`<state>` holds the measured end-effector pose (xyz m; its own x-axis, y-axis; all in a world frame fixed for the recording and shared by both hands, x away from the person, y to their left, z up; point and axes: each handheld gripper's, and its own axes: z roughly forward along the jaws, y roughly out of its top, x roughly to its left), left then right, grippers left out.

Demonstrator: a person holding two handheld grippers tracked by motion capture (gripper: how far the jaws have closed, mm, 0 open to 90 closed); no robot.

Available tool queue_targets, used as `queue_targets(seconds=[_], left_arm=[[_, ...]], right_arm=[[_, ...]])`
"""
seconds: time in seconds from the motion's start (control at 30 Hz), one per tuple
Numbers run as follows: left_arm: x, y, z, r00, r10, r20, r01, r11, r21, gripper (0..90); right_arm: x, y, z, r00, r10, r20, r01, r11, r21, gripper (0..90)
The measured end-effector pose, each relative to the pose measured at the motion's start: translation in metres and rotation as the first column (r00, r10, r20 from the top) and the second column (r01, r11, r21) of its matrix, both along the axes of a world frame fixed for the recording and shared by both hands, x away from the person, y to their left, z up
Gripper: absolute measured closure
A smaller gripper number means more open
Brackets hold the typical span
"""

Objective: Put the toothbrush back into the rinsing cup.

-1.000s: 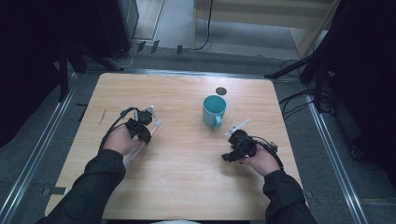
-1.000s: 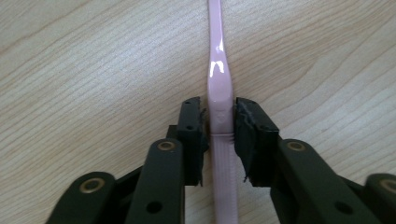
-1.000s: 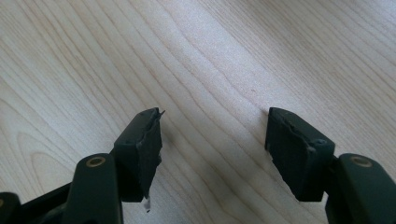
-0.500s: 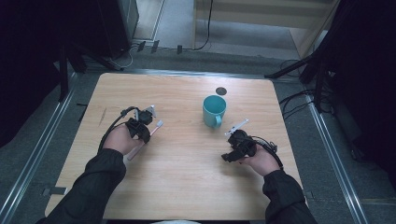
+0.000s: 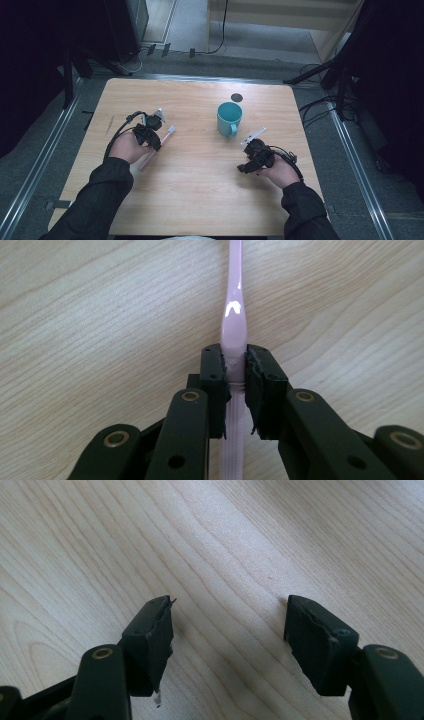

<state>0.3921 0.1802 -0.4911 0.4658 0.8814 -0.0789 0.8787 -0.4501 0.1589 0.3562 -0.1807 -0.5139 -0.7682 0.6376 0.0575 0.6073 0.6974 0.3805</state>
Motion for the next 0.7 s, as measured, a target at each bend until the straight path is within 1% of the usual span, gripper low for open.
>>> queue_targets(seconds=[0.07,0.13,0.17,0.2,0.23,0.27,0.3,0.33,0.4,0.43,0.5,0.53,0.57,0.6,0.63,0.67,0.7], left_arm=[[0.0,0.0,0.004,0.9999,-0.001,0.013,0.002,0.9999,-0.014,78.8],[-0.001,0.0,0.009,0.9997,-0.009,0.022,0.01,0.9992,-0.038,78.8],[-0.001,0.0,0.012,0.9993,-0.02,0.031,0.022,0.998,-0.058,78.7],[-0.002,-0.001,0.014,0.9992,-0.018,0.036,0.02,0.9974,-0.069,78.7],[-0.002,-0.001,0.017,0.9987,-0.019,0.048,0.022,0.9968,-0.076,78.7],[-0.004,-0.003,0.02,0.9977,-0.015,0.066,0.021,0.9952,-0.096,78.7],[-0.004,-0.003,0.023,0.9969,-0.015,0.078,0.023,0.9941,-0.106,78.7],[-0.005,-0.004,0.026,0.9954,-0.024,0.092,0.035,0.9925,-0.117,78.7],[-0.007,-0.007,0.032,0.9913,-0.016,0.131,0.036,0.988,-0.15,78.7],[-0.007,-0.008,0.036,0.9888,-0.021,0.148,0.045,0.986,-0.161,78.7],[-0.008,-0.01,0.043,0.9842,-0.029,0.174,0.06,0.9831,-0.173,78.7],[-0.008,-0.012,0.046,0.9804,-0.032,0.194,0.067,0.9818,-0.177,78.7],[-0.009,-0.012,0.048,0.9781,-0.033,0.205,0.071,0.9812,-0.18,78.7],[-0.009,-0.013,0.052,0.9735,-0.036,0.226,0.08,0.979,-0.188,78.7],[-0.01,-0.014,0.054,0.9713,-0.033,0.236,0.08,0.9775,-0.195,78.7],[-0.01,-0.014,0.056,0.9672,-0.028,0.253,0.082,0.9756,-0.204,78.7],[-0.011,-0.014,0.058,0.9649,-0.025,0.261,0.084,0.9729,-0.216,78.7]], right_arm=[[0.0,0.0,0.0,1.0,0.0,0.0,0.0,1.0,-0.001,36.1],[0.0,0.0,0.0,1.0,0.001,0.001,-0.001,1.0,-0.002,36.1],[0.0,0.0,0.0,1.0,0.0,0.0,0.0,1.0,-0.002,36.1],[0.0,0.0,0.0,1.0,0.0,0.0,0.0,1.0,-0.002,36.1],[0.0,0.0,0.0,1.0,0.0,0.0,0.0,1.0,-0.002,36.1],[0.0,0.0,0.0,1.0,0.0,0.0,0.0,1.0,-0.002,36.1],[0.0,0.0,0.0,1.0,0.001,0.001,-0.001,1.0,-0.003,36.1],[0.0,0.0,0.0,1.0,0.0,0.0,0.0,1.0,-0.003,36.1],[0.0,0.0,0.0,1.0,0.0,0.0,0.0,1.0,-0.002,36.1],[0.0,0.0,0.0,1.0,0.0,0.0,0.0,1.0,-0.002,36.1],[0.0,0.0,0.0,1.0,0.001,0.0,-0.001,1.0,-0.003,36.0],[0.0,0.0,0.0,1.0,0.0,0.0,0.0,1.0,-0.003,36.0],[0.0,0.0,0.0,1.0,0.0,0.0,0.0,1.0,-0.003,36.0],[0.0,0.0,0.0,1.0,0.001,0.0,-0.001,1.0,-0.003,36.0],[0.0,0.0,0.0,1.0,0.001,-0.001,-0.001,1.0,-0.002,36.0],[0.0,0.0,0.0,1.0,0.0,-0.001,0.0,1.0,-0.002,36.1],[0.0,0.0,0.0,1.0,-0.001,-0.002,0.001,1.0,-0.002,36.1]])
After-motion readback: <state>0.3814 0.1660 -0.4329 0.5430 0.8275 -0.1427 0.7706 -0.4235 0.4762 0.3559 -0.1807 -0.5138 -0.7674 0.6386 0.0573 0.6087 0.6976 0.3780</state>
